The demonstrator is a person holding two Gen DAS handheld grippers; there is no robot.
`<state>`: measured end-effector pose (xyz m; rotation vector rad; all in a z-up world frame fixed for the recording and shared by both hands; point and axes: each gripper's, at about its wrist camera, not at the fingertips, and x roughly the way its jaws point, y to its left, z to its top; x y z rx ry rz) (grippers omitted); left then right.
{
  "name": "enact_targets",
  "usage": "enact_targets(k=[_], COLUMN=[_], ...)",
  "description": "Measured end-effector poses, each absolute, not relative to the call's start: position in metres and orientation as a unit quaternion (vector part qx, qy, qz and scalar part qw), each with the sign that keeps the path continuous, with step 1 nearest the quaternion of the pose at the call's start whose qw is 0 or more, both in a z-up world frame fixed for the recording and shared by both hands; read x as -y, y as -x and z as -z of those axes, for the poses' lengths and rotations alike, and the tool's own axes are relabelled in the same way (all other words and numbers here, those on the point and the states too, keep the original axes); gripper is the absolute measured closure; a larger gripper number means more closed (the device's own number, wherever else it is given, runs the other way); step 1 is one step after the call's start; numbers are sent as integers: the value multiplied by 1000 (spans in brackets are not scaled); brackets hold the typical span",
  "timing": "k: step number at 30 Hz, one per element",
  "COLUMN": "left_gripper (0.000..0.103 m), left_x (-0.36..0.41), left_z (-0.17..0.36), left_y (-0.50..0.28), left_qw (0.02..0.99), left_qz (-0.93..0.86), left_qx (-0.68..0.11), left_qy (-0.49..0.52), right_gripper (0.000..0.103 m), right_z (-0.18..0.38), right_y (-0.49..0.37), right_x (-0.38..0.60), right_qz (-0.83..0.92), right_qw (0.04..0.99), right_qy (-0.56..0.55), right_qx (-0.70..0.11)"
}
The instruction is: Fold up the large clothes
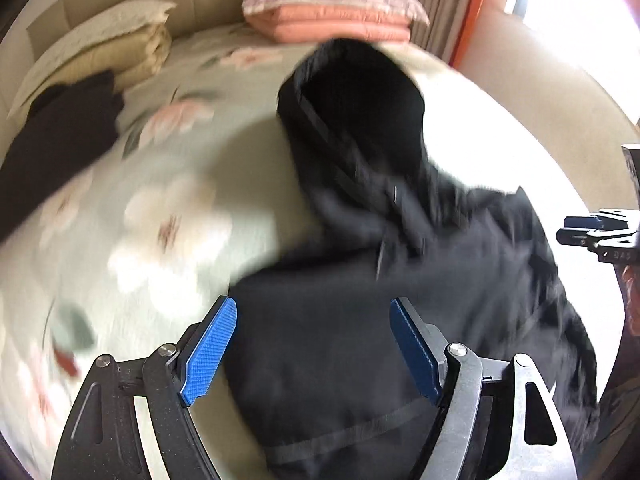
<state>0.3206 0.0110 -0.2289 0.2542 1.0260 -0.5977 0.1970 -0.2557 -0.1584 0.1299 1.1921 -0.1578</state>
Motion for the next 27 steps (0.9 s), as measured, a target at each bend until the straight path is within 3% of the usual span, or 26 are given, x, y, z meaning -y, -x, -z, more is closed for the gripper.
enact_targets(k=[6, 15, 17, 18, 19, 21, 24, 27], left_gripper=[22, 23, 29, 41, 61, 92, 92, 92], left_x=[52, 109, 115, 118, 119, 117, 95, 64], left_z=[217, 257, 269, 275, 282, 294, 302, 315], left_y=[-416, -518, -530, -536, -540, -545, -544, -541], left_qw=[843, 843, 839, 836, 834, 825, 824, 819], left_qz=[272, 240, 235, 235, 231, 230, 244, 255], left_qx=[-455, -471, -481, -484, -489, -503, -505, -511], left_qy=[-91, -99, -101, -105, -112, -112, -82, -50], right_gripper=[51, 49, 49, 49, 49, 49, 66, 66], right_z=[143, 200, 217, 224, 230, 238, 251, 267], right_y=[-303, -434, -452, -460, -466, -470, -467, -455], right_x=[274, 304, 304, 303, 303, 303, 313, 326], right_qz=[78, 62, 69, 72, 75, 92, 113, 138], right_qw=[852, 840, 838, 837, 835, 830, 826, 817], right_qy=[-45, -146, -152, -152, -149, -135, -129, -125], right_qx=[-515, -520, -520, -522, -525, -533, -536, -546])
